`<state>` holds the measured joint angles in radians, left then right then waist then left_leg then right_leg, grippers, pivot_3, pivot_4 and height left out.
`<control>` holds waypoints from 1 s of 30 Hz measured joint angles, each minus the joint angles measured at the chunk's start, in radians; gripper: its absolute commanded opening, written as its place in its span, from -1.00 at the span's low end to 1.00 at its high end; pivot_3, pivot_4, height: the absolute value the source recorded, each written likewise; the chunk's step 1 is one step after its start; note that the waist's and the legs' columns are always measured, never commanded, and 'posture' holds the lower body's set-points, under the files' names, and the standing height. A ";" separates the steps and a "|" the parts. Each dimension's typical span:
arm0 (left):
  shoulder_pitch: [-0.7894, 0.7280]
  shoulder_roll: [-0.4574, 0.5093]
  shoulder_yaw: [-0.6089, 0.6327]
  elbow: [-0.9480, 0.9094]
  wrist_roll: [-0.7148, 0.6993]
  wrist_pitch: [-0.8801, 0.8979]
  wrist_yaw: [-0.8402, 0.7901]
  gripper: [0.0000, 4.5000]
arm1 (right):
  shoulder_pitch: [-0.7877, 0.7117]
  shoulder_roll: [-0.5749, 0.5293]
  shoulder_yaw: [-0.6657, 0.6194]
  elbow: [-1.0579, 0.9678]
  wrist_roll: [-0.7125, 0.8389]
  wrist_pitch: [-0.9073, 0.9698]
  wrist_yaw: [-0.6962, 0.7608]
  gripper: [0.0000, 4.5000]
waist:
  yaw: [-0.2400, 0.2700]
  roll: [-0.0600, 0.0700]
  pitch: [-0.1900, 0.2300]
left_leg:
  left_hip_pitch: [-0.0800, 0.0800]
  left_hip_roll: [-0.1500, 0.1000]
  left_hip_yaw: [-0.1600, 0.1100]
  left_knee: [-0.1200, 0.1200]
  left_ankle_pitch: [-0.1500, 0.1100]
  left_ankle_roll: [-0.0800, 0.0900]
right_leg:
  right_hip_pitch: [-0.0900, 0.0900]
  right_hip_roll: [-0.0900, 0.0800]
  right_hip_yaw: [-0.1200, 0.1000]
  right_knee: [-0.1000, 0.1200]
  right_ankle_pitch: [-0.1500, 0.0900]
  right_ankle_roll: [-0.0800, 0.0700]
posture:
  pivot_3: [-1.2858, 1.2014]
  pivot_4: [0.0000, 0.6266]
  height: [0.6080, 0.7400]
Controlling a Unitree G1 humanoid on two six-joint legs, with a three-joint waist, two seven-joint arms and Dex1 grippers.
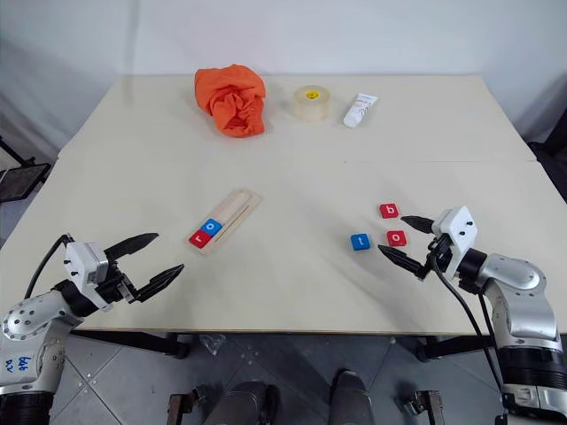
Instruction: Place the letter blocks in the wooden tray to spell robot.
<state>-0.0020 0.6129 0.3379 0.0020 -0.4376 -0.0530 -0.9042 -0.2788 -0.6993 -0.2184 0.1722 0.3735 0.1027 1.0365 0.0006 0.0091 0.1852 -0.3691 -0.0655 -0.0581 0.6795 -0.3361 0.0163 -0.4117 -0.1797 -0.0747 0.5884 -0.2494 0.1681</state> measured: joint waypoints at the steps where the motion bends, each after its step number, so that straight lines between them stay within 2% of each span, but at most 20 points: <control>1: 0.000 0.000 0.000 0.000 0.000 0.000 0.000 1.00 | -0.003 0.000 0.000 0.001 0.000 0.000 0.000 0.96 | 0.000 0.000 0.000 | 0.000 0.000 0.000 0.000 0.000 0.000 | 0.000 0.000 0.000 0.000 0.000 0.000 | 0.03 -0.52 1.00; 11: 0.041 0.001 0.038 -0.048 -0.003 0.046 0.047 1.00 | -0.048 0.000 0.019 0.040 -0.010 0.000 0.008 0.96 | -0.003 0.000 0.000 | 0.000 0.002 0.002 0.000 -0.001 0.000 | 0.000 0.001 0.001 -0.001 0.000 0.000 | 0.03 -0.52 1.00; 19: 0.210 0.071 0.185 -0.110 -0.008 0.190 0.119 1.00 | -0.121 0.000 0.049 0.096 -0.018 -0.006 0.040 0.96 | -0.002 0.000 0.000 | 0.001 0.008 0.004 0.001 -0.004 -0.002 | -0.001 0.008 0.004 -0.003 0.000 -0.002 | 0.03 -0.52 1.00; 25: 0.217 0.078 0.247 -0.085 -0.023 0.191 0.100 1.00 | -0.181 0.005 0.078 0.139 -0.021 -0.024 0.065 0.96 | 0.000 0.000 0.000 | 0.001 0.009 0.005 0.001 -0.006 -0.002 | -0.001 0.008 0.004 -0.004 0.000 -0.002 | 0.03 -0.52 1.00; 30: 0.199 0.098 0.221 -0.107 -0.023 0.263 0.113 1.00 | -0.219 0.027 0.100 0.173 -0.022 -0.034 0.076 0.96 | -0.002 0.000 0.000 | 0.000 0.010 0.005 0.001 -0.007 -0.002 | -0.002 0.009 0.005 -0.004 0.000 -0.002 | 0.03 -0.52 1.00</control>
<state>0.1968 0.7112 0.5593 -0.1048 -0.4608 0.2098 -0.7913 -0.4981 -0.6724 -0.1181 0.3447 0.3511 0.0683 1.1121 -0.0012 0.0092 0.1853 -0.3688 -0.0558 -0.0527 0.6806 -0.3432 0.0144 -0.4133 -0.1705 -0.0698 0.5844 -0.2490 0.1661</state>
